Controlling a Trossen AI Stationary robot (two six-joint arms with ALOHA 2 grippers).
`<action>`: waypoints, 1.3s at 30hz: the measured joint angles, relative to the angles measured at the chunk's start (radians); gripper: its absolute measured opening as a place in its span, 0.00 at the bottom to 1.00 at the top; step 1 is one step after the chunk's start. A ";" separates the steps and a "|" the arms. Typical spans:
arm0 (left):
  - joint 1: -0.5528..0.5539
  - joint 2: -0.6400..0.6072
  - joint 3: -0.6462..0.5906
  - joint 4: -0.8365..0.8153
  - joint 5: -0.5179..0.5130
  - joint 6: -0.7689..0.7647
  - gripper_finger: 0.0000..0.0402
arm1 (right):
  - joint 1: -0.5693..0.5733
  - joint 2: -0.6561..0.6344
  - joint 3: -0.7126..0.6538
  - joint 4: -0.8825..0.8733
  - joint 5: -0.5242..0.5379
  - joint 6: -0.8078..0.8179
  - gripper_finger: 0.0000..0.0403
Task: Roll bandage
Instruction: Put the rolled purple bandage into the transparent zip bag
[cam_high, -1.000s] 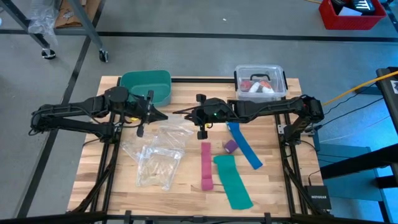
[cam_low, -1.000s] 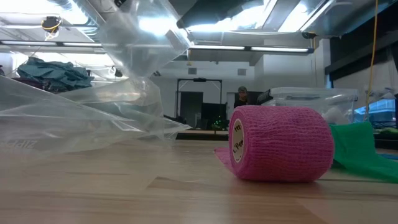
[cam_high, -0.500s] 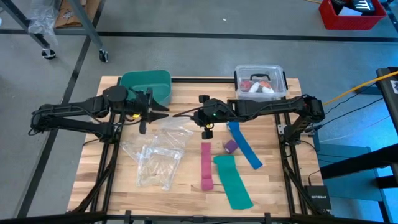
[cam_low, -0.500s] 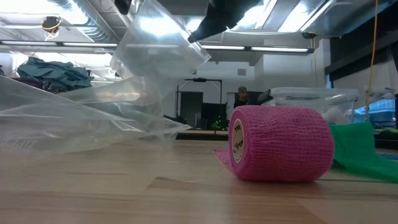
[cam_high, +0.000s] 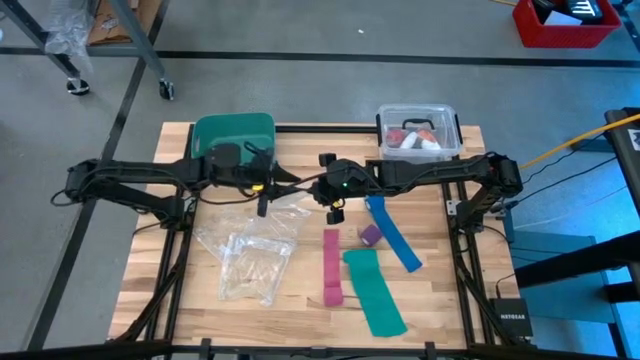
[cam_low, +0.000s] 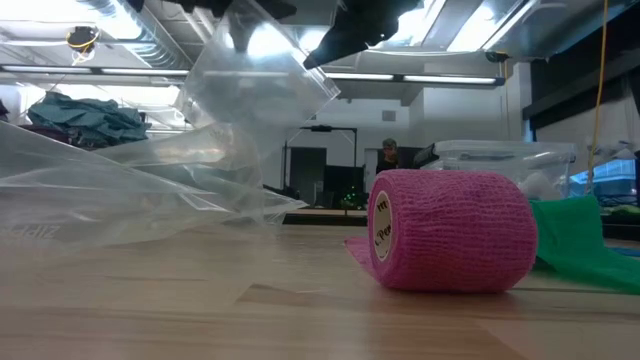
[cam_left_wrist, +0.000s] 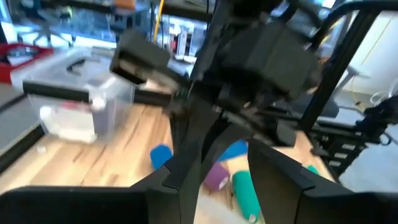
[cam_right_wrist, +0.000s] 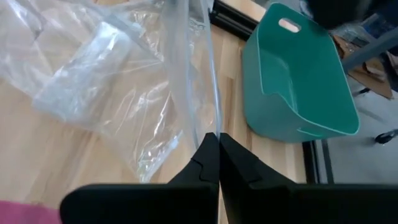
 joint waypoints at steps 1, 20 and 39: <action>0.000 0.005 0.000 -0.003 0.000 -0.001 0.31 | 0.000 0.000 0.000 -0.009 0.000 -0.011 0.00; -0.033 0.016 -0.001 -0.042 0.021 -0.008 0.31 | 0.000 -0.001 0.155 -0.412 0.338 -0.139 0.00; -0.116 0.426 -0.001 0.360 -0.104 -0.026 0.36 | -0.003 -0.001 0.368 -0.706 0.454 -0.203 0.00</action>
